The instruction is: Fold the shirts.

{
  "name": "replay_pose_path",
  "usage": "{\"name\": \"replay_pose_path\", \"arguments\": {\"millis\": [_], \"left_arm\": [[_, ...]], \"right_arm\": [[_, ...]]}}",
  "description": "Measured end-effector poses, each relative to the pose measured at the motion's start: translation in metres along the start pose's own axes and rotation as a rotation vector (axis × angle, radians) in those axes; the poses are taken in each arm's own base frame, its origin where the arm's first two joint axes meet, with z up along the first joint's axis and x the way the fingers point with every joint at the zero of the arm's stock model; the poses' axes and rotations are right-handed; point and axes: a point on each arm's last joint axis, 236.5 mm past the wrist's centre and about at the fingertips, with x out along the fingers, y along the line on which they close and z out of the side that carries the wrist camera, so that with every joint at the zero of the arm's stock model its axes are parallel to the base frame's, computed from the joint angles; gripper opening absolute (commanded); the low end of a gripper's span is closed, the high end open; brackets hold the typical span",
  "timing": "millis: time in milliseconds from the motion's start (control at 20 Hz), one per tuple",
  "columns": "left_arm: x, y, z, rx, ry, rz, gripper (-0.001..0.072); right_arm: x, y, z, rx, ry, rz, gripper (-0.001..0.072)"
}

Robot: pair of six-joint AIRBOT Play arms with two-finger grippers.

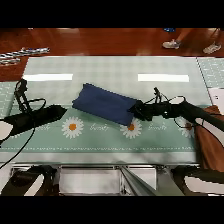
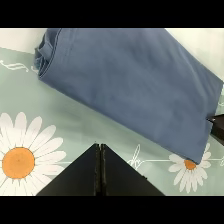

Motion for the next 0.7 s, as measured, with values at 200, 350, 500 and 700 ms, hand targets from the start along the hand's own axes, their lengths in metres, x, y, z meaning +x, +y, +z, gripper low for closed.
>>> {"name": "replay_pose_path", "arguments": {"millis": [200, 350, 500, 700], "left_arm": [[0.000, 0.000, 0.001, 0.000, -0.005, -0.001, 0.0024], [0.000, 0.000, 0.002, 0.000, -0.006, -0.001, 0.0024], [0.000, 0.000, 0.002, 0.000, -0.008, -0.001, 0.0024], [0.000, 0.000, 0.002, 0.000, -0.008, -0.001, 0.0024]], "right_arm": [[0.028, 0.031, 0.001, -0.091, 0.050, 0.029, 0.0025], [0.029, 0.079, 0.004, -0.211, 0.079, 0.096, 0.0024], [0.009, 0.134, 0.021, -0.377, 0.071, 0.118, 0.0024], [-0.050, 0.200, 0.060, -0.569, -0.034, 0.061, 0.0024]]}}
